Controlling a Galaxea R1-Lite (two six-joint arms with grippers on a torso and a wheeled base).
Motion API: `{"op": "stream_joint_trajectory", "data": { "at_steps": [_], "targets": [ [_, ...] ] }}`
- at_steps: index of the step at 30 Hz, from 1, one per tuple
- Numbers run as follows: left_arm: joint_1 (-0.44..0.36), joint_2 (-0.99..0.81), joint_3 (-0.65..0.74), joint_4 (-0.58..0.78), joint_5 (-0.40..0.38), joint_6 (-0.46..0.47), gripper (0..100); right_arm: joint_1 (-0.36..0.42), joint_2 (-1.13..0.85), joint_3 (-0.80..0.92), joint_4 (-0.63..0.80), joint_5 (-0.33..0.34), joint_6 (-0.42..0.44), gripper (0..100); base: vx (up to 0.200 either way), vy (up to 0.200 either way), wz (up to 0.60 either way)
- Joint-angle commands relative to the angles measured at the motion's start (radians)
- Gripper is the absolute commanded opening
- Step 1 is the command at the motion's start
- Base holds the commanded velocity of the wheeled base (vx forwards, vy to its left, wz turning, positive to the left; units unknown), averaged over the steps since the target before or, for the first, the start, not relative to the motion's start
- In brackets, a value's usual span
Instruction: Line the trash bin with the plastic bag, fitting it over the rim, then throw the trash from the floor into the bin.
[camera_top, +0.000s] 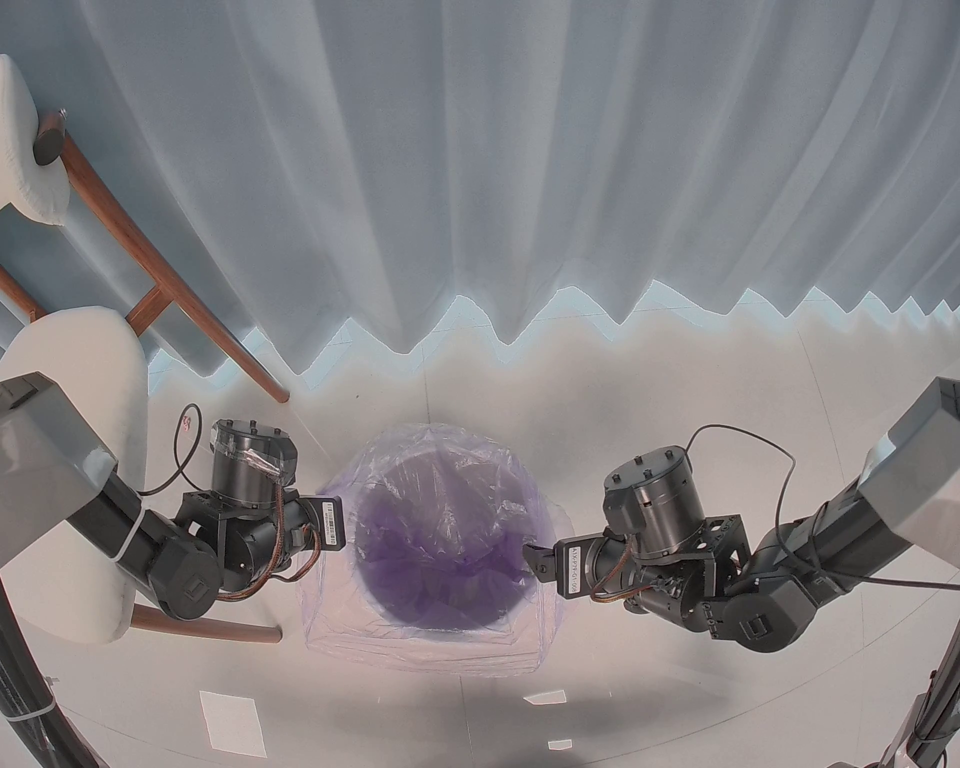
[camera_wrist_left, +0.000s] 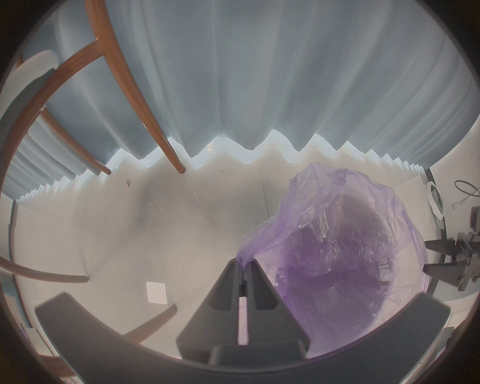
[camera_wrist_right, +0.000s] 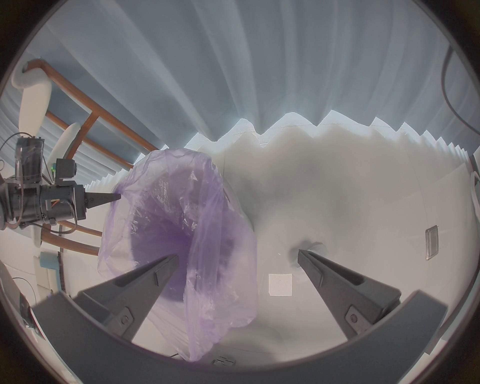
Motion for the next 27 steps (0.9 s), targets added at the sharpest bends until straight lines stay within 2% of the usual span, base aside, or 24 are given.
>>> {"op": "stream_joint_trajectory", "data": {
  "at_steps": [1,4,5,11,15,18,21,27],
  "targets": [
    [-0.005,-0.001,0.003,0.006,0.003,-0.009,0,0.006,0.047,-0.022,-0.001,-0.003,0.002,100,0.000,0.000,0.00],
    [-0.005,-0.001,0.001,0.006,0.006,-0.009,0,0.005,0.047,-0.019,0.001,-0.012,0.005,100,0.000,0.000,0.00],
    [-0.005,-0.001,0.001,0.006,0.006,-0.009,0,0.002,0.046,-0.016,0.001,-0.015,0.008,0,0.000,0.000,0.00],
    [-0.003,-0.001,0.001,0.006,0.006,-0.010,0,-0.021,0.041,-0.011,-0.002,-0.031,0.049,0,0.000,0.000,0.00],
    [0.009,-0.002,-0.007,0.001,0.004,-0.018,0,-0.081,0.044,-0.021,-0.010,-0.031,0.057,0,0.000,0.000,0.00],
    [0.015,-0.007,-0.011,0.006,0.001,-0.075,0,-0.158,0.049,-0.053,-0.012,-0.029,0.063,0,0.000,0.000,0.00],
    [0.013,0.002,-0.028,0.007,0.001,-0.131,0,-0.198,0.067,-0.093,-0.012,-0.029,0.098,0,0.000,0.000,0.00],
    [0.003,0.045,-0.097,0.047,-0.002,-0.266,0,-0.207,0.079,-0.163,0.001,-0.015,0.178,0,0.000,0.000,0.00]
  ]
}}
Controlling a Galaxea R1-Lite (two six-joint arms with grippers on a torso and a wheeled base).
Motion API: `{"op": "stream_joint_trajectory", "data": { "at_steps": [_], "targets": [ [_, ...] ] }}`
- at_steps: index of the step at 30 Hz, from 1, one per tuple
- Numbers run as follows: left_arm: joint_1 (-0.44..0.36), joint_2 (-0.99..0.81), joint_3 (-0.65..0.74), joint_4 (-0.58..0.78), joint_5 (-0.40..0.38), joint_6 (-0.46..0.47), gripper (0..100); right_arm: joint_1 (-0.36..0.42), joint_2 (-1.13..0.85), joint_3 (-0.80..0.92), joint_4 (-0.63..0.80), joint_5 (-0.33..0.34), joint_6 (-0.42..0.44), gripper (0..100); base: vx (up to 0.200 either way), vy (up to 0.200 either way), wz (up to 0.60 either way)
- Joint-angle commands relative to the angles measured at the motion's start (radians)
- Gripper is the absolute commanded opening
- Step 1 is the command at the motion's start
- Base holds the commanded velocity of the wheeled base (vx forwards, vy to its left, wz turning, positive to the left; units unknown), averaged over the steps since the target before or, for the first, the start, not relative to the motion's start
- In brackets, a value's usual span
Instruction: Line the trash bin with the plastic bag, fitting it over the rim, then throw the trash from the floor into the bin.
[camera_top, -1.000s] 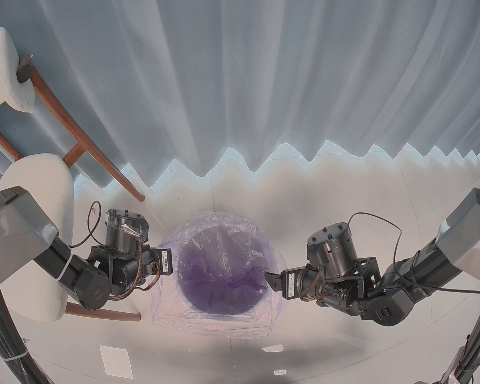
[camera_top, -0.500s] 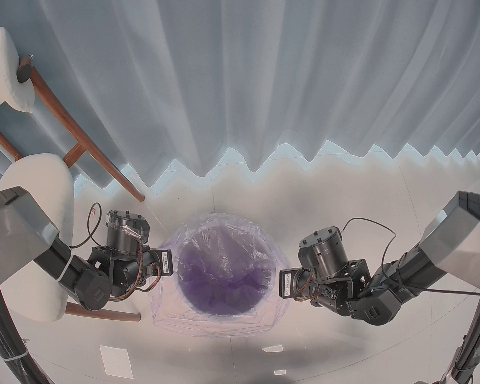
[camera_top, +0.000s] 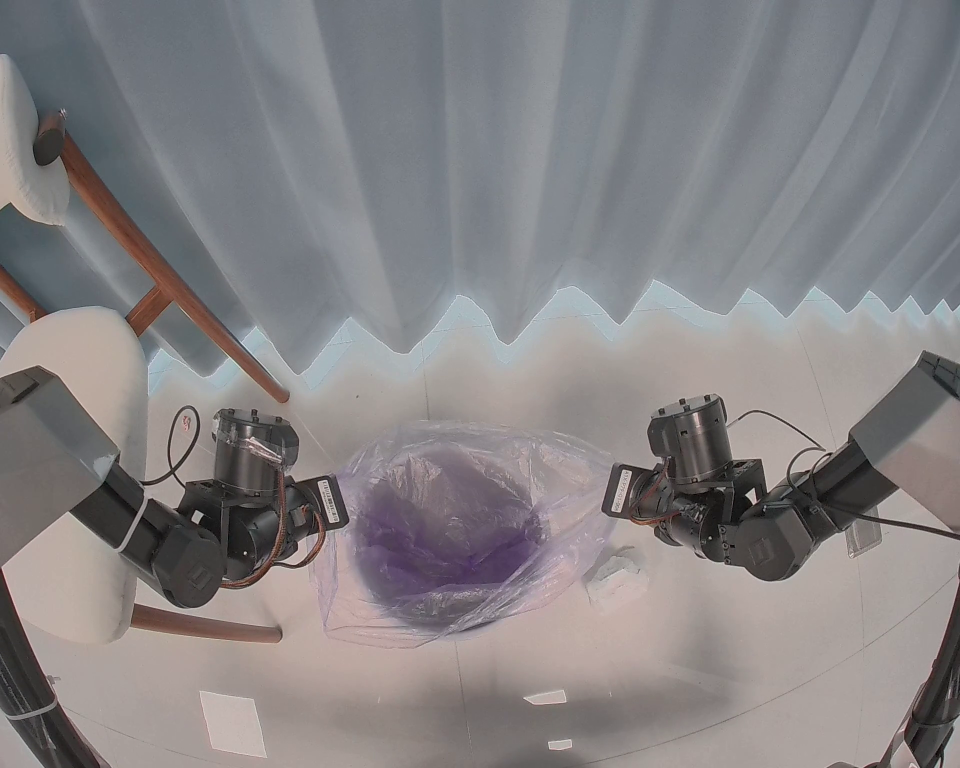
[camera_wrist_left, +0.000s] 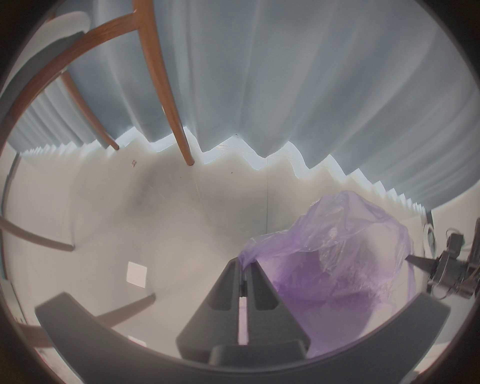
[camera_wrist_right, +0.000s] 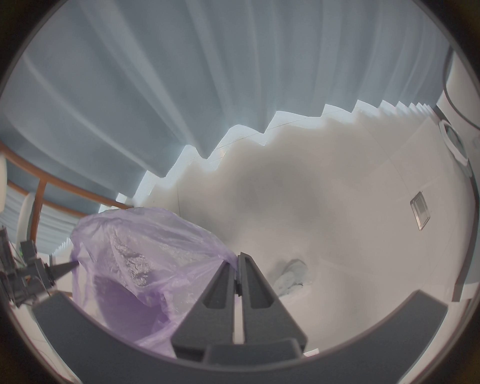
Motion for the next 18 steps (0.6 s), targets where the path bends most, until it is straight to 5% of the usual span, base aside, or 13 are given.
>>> {"op": "stream_joint_trajectory", "data": {
  "at_steps": [1,8,18],
  "targets": [
    [-0.006,0.037,-0.066,0.049,-0.002,-0.073,0,-0.013,0.020,-0.053,0.005,0.009,0.028,0,0.000,0.000,0.00],
    [-0.006,0.037,-0.242,0.311,-0.023,-0.220,0,-0.011,0.071,-0.109,0.005,0.008,0.028,0,0.000,0.000,0.00],
    [0.027,0.103,-0.288,0.369,-0.061,-0.250,0,-0.014,0.155,-0.132,0.007,0.009,0.031,0,0.000,0.000,0.00]
  ]
}}
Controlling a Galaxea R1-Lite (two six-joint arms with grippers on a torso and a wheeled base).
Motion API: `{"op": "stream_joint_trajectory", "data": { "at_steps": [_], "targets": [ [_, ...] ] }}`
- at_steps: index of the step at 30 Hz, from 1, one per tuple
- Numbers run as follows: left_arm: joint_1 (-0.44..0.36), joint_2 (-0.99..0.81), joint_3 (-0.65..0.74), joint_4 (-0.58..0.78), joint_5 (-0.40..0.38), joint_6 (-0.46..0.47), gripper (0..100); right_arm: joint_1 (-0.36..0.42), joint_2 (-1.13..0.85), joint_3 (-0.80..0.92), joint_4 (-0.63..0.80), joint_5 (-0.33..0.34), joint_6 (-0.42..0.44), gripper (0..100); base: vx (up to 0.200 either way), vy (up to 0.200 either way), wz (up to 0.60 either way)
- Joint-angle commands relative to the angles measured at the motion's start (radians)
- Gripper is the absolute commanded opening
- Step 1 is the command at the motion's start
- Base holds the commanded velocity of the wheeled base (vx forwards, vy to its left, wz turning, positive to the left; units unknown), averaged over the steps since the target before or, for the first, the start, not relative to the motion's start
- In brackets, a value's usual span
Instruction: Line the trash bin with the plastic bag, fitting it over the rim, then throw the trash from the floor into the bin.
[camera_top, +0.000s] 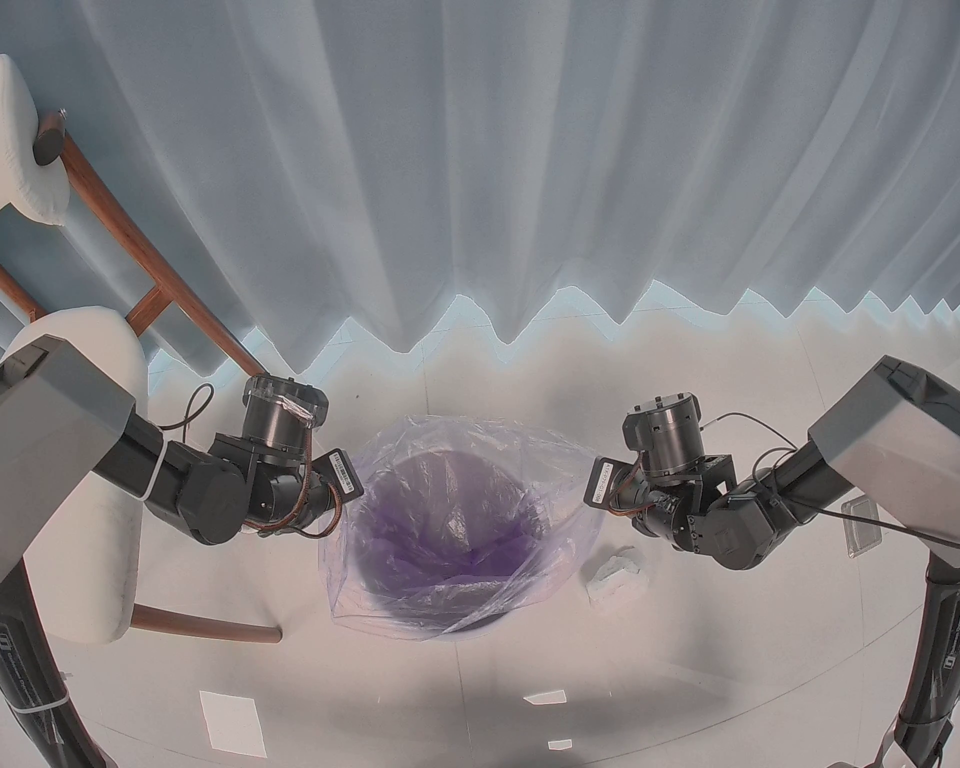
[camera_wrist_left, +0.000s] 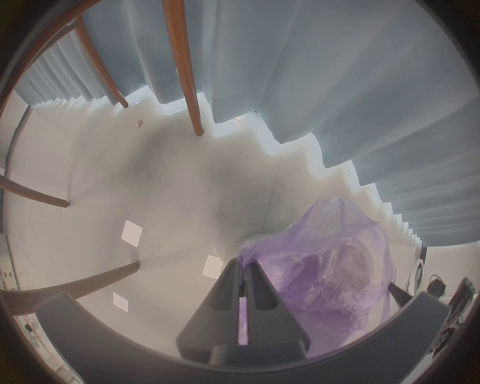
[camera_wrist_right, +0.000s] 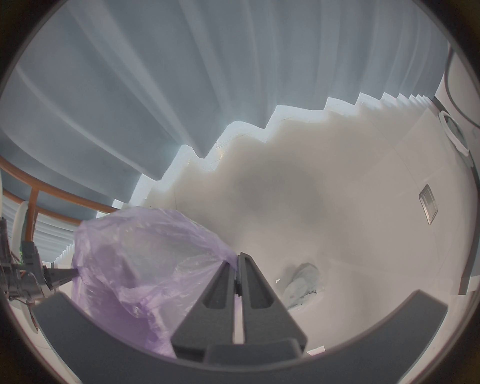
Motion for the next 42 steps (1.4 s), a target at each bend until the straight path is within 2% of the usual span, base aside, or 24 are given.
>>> {"op": "stream_joint_trajectory", "data": {
  "at_steps": [1,4,17,21,40,41,42],
  "targets": [
    [0.018,0.041,-0.011,0.001,-0.004,-0.017,0,0.000,0.050,-0.007,-0.002,0.001,0.005,0,0.000,0.000,0.00],
    [0.024,0.049,-0.011,0.001,-0.011,-0.042,0,0.000,0.053,-0.010,-0.001,0.001,0.022,0,0.000,0.000,0.00],
    [0.035,0.084,-0.005,0.064,-0.011,-0.379,0,0.004,0.085,0.038,0.003,-0.001,0.287,0,0.000,0.000,0.00],
    [0.038,0.099,-0.006,0.065,-0.011,-0.442,0,0.009,0.096,0.059,0.003,-0.001,0.335,0,0.000,0.000,0.00],
    [0.001,0.087,0.035,0.059,-0.004,-0.488,0,0.050,0.082,0.101,-0.004,-0.003,0.390,0,0.000,0.000,0.00],
    [-0.002,0.084,0.034,0.061,-0.005,-0.494,100,0.050,0.081,0.101,-0.002,-0.003,0.390,0,0.000,0.000,0.00],
    [-0.002,0.084,0.034,0.061,-0.005,-0.494,100,0.050,0.081,0.101,-0.002,-0.003,0.390,0,0.000,0.000,0.00]
  ]
}}
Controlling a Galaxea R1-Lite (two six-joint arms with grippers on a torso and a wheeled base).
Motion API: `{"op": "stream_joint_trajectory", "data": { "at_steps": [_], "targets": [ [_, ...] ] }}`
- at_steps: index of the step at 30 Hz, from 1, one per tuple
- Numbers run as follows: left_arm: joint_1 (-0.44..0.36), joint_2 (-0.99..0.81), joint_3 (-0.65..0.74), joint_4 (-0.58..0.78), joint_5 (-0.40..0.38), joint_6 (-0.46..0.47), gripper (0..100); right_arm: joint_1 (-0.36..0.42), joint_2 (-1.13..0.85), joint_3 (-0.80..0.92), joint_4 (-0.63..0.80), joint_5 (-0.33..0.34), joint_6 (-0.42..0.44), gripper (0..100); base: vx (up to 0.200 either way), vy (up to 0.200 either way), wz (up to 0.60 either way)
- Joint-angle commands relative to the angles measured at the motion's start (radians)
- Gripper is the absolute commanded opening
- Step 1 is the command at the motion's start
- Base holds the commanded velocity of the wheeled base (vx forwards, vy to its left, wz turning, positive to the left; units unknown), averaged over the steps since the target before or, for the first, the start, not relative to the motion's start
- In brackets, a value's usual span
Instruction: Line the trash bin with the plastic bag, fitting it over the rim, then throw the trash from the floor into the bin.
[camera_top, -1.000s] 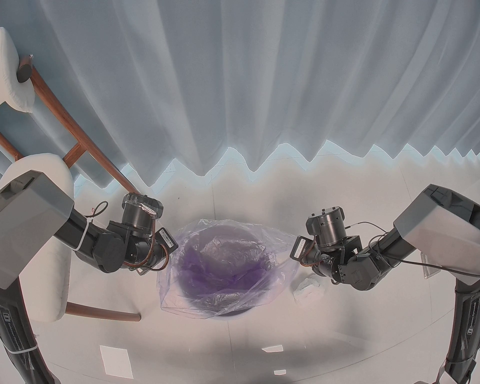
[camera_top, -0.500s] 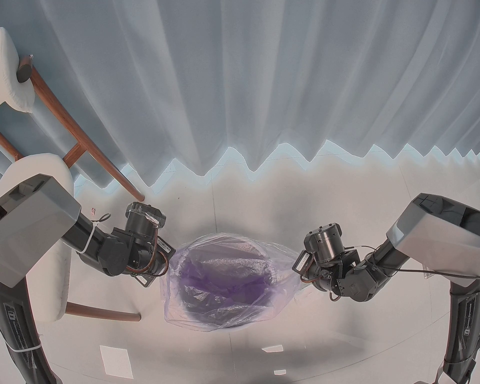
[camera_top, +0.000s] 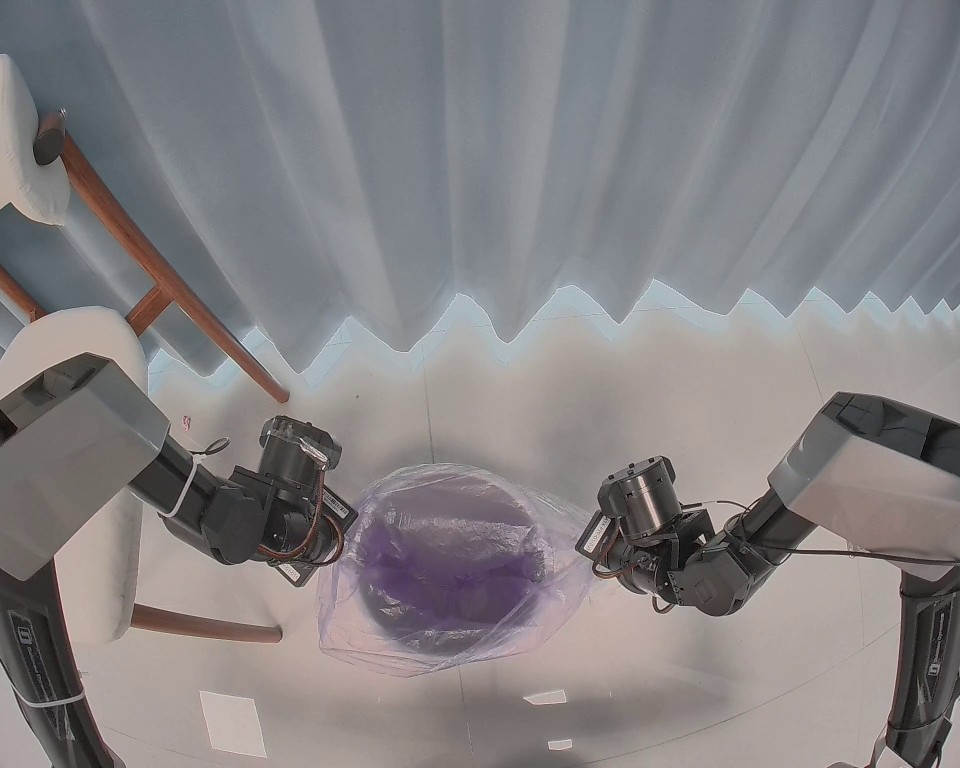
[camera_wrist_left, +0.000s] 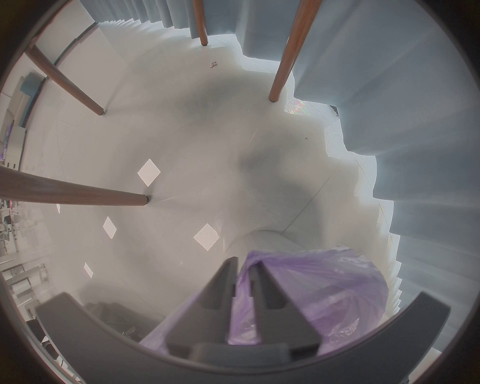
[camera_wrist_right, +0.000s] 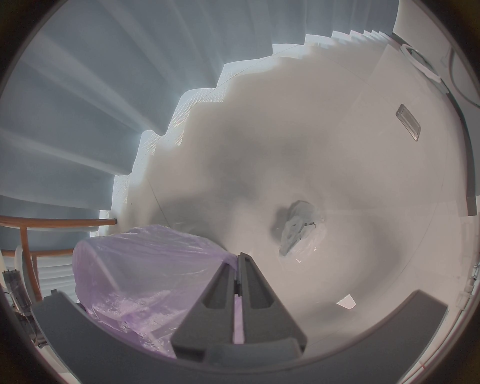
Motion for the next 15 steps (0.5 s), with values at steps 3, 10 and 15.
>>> {"op": "stream_joint_trajectory", "data": {
  "at_steps": [3,10,15],
  "targets": [
    [-0.006,-0.005,0.005,-0.001,0.002,-0.004,100,0.003,-0.002,0.007,0.001,0.000,0.005,100,0.000,0.000,0.00],
    [0.008,-0.105,0.043,0.006,0.003,0.000,100,0.003,-0.123,0.022,0.048,0.000,0.087,100,0.000,0.000,0.00],
    [-0.001,-0.248,0.137,0.026,0.015,0.011,100,0.009,-0.244,0.077,0.134,0.004,0.094,100,0.000,0.000,0.00]
  ]
}}
